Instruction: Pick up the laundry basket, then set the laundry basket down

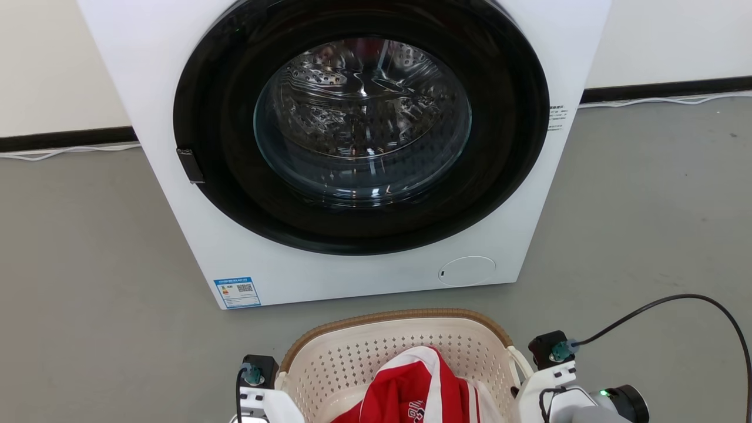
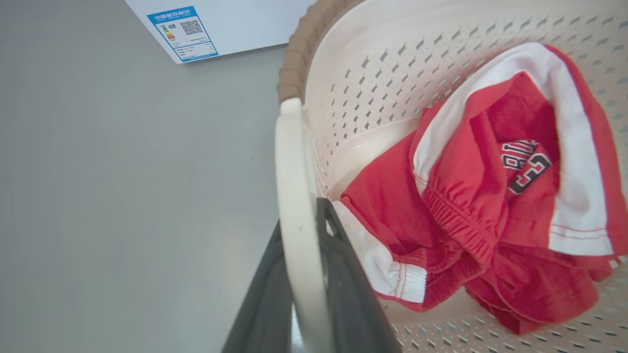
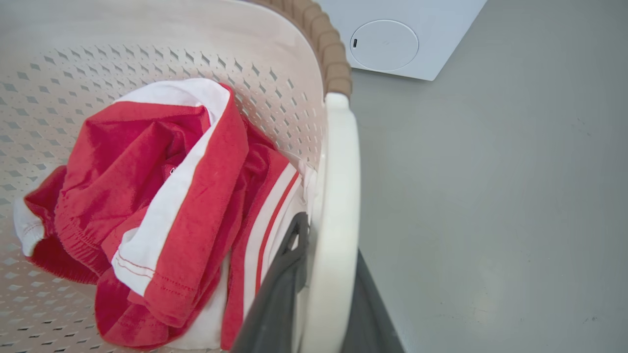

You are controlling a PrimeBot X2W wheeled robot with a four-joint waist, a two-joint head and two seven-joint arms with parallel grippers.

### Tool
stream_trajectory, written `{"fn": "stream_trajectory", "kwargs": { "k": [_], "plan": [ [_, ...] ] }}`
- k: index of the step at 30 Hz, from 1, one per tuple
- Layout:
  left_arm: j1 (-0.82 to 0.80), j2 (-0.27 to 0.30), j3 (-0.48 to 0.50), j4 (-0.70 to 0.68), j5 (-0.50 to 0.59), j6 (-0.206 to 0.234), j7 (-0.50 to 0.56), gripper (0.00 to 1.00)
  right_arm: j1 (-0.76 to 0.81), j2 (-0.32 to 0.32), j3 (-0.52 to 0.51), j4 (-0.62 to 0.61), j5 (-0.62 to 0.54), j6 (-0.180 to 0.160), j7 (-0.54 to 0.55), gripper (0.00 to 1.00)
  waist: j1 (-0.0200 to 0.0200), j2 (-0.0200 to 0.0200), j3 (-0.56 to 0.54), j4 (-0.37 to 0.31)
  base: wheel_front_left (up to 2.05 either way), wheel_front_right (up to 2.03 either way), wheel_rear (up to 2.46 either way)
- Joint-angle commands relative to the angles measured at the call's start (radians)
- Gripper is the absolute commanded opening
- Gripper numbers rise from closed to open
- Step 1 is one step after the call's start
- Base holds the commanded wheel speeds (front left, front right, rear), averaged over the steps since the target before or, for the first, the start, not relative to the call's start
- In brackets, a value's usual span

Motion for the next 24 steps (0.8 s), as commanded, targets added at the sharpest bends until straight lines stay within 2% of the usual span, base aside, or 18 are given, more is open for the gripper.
{"fn": "stream_trajectory", "kwargs": {
  "k": [1,24],
  "plan": [
    [-0.041,-0.004,0.004,-0.017,0.000,-0.022,-0.013,0.00,-0.011,0.030,0.034,-0.027,-0.001,0.018,0.002,0.00,0.0001,-0.0001,0.000,-0.002,0.00,0.00,0.00],
    [-0.053,-0.004,-0.025,-0.009,-0.023,-0.024,-0.015,0.00,-0.031,0.030,0.093,-0.012,0.063,0.018,-0.024,0.00,0.0001,-0.0001,0.009,-0.004,0.00,0.00,0.00]
  ]
}}
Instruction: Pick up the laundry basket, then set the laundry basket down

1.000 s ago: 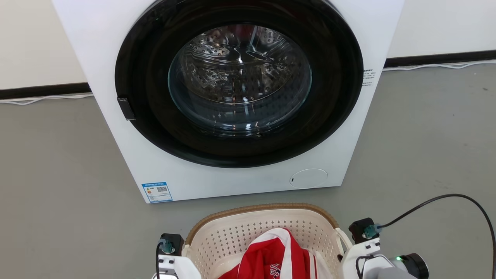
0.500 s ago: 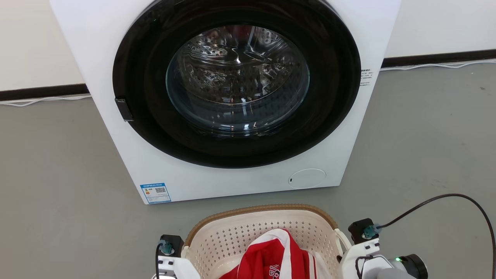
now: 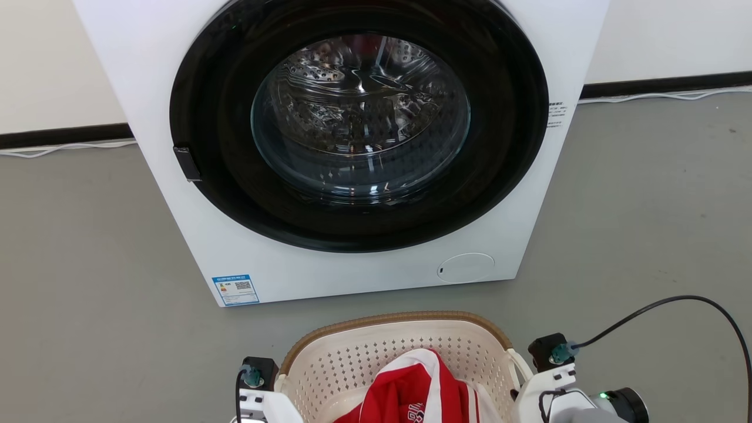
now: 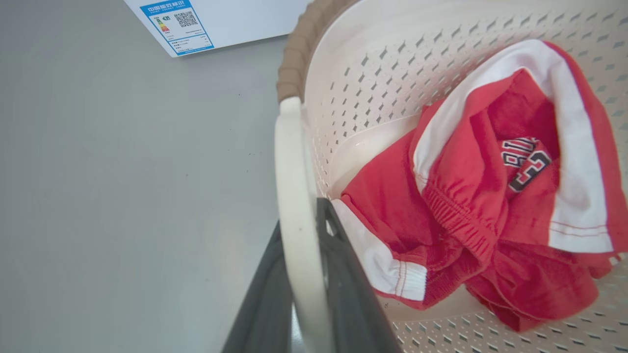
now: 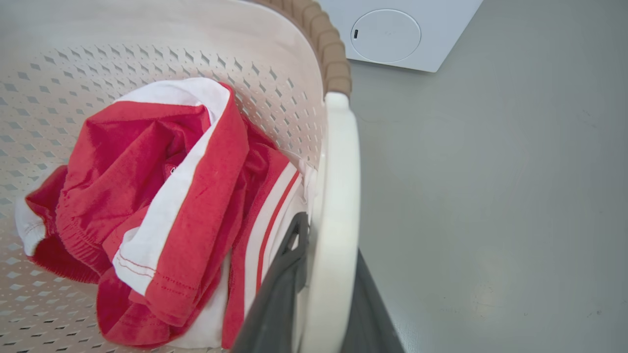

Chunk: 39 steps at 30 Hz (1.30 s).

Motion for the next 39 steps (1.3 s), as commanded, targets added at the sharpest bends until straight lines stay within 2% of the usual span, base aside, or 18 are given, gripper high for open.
{"fn": "stream_trajectory", "kwargs": {
  "k": [1,39],
  "plan": [
    [-0.053,-0.006,0.005,-0.017,0.002,-0.015,-0.016,0.00,-0.026,0.031,0.031,-0.022,-0.001,0.021,-0.015,0.00,0.0000,0.0000,0.002,0.000,0.00,0.00,0.00],
    [-0.099,-0.006,-0.048,-0.054,-0.028,0.016,-0.075,0.00,-0.076,0.031,0.102,0.003,0.054,0.021,-0.129,0.00,0.0000,0.0000,0.086,0.012,0.00,0.00,0.00]
  ]
}}
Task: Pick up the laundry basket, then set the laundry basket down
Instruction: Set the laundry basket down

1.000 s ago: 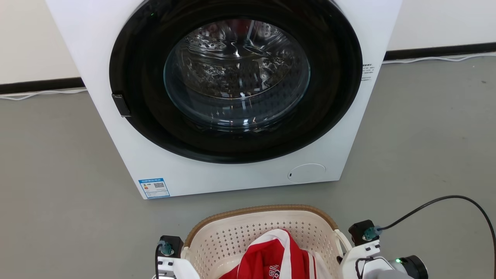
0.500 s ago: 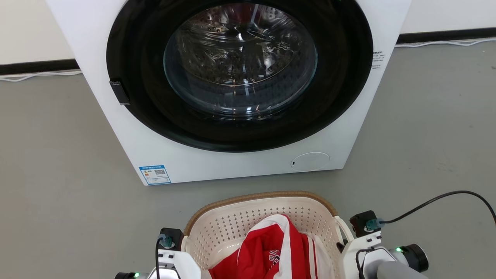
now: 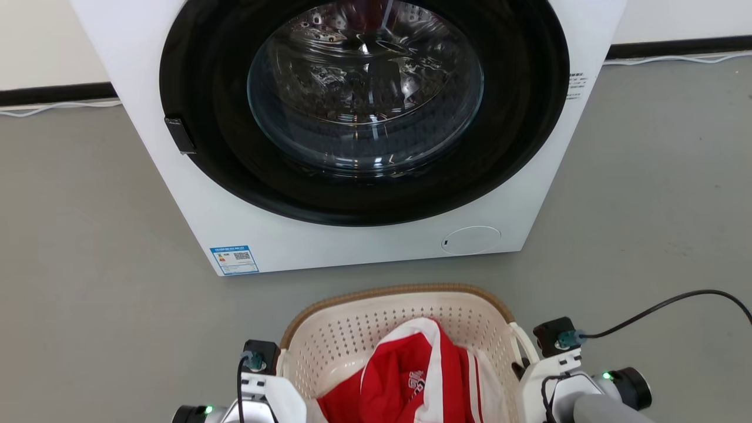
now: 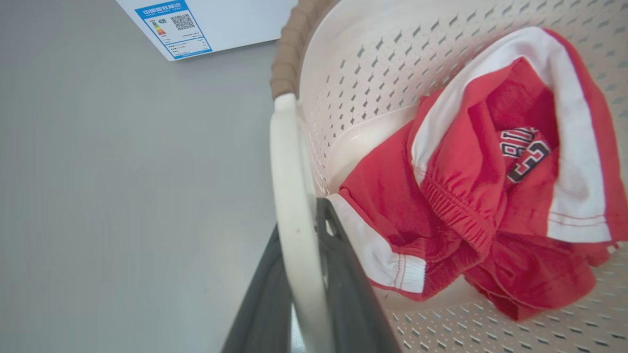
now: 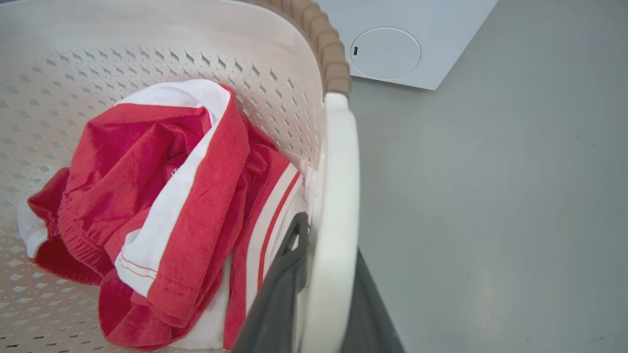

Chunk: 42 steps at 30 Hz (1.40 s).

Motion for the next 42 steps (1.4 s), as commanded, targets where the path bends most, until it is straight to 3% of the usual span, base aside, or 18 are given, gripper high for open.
{"fn": "stream_trajectory", "kwargs": {
  "k": [1,27,42],
  "plan": [
    [-0.068,-0.013,0.004,-0.032,0.005,-0.002,-0.024,0.00,-0.033,0.035,0.022,-0.024,-0.006,0.021,-0.026,0.00,0.0001,0.0000,0.003,0.000,0.00,0.00,0.00],
    [-0.221,-0.013,0.014,-0.026,0.015,0.050,-0.140,0.00,-0.143,0.018,0.009,0.029,-0.013,0.021,-0.175,0.00,0.0001,0.0000,0.204,0.025,0.00,0.00,0.00],
    [-0.340,-0.013,0.073,-0.064,0.095,0.086,-0.146,0.00,-0.267,-0.032,-0.038,0.011,-0.041,0.021,-0.214,0.00,0.0001,0.0000,0.389,0.028,0.00,0.00,0.00]
  ]
}}
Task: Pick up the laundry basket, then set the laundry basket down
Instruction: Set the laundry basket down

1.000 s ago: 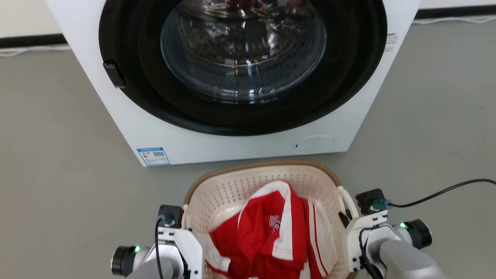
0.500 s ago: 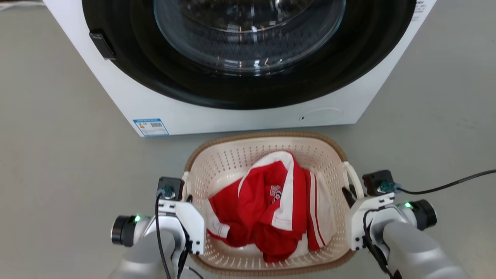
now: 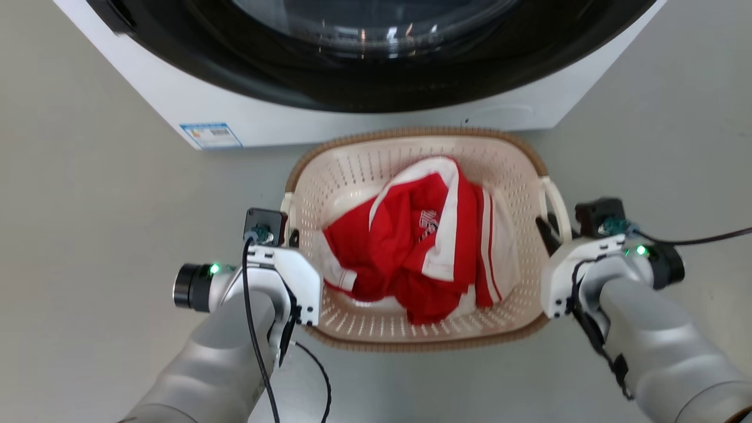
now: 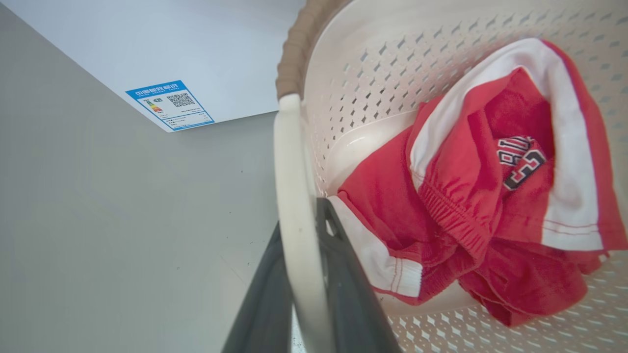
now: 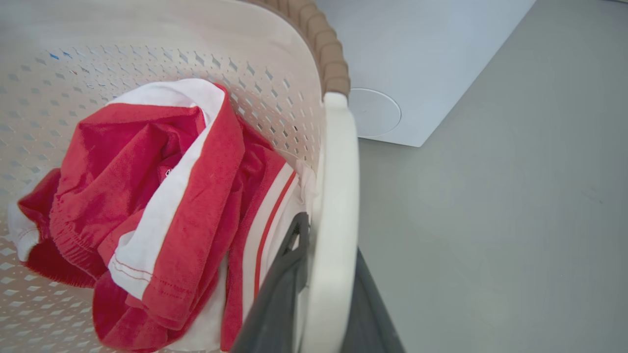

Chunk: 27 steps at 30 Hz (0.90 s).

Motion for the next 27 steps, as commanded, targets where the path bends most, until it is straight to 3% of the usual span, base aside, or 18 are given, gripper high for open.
{"fn": "stream_trajectory", "kwargs": {
  "k": [1,9,27],
  "plan": [
    [-0.044,0.003,0.013,-0.022,0.023,0.000,-0.019,0.00,0.003,0.017,0.016,-0.027,-0.026,0.017,-0.013,0.00,0.0000,0.0000,0.034,0.005,0.00,0.00,0.00],
    [-0.075,0.005,0.081,-0.047,0.098,0.014,-0.020,0.00,-0.011,-0.022,-0.085,-0.102,-0.119,0.017,-0.014,0.00,0.0000,0.0000,0.131,0.010,0.00,0.00,0.00],
    [-0.135,0.010,0.228,-0.104,0.267,0.024,-0.020,0.00,-0.012,-0.043,-0.322,-0.217,-0.338,0.017,-0.014,0.00,0.0000,0.0000,0.296,0.019,0.00,0.00,0.00]
  ]
}}
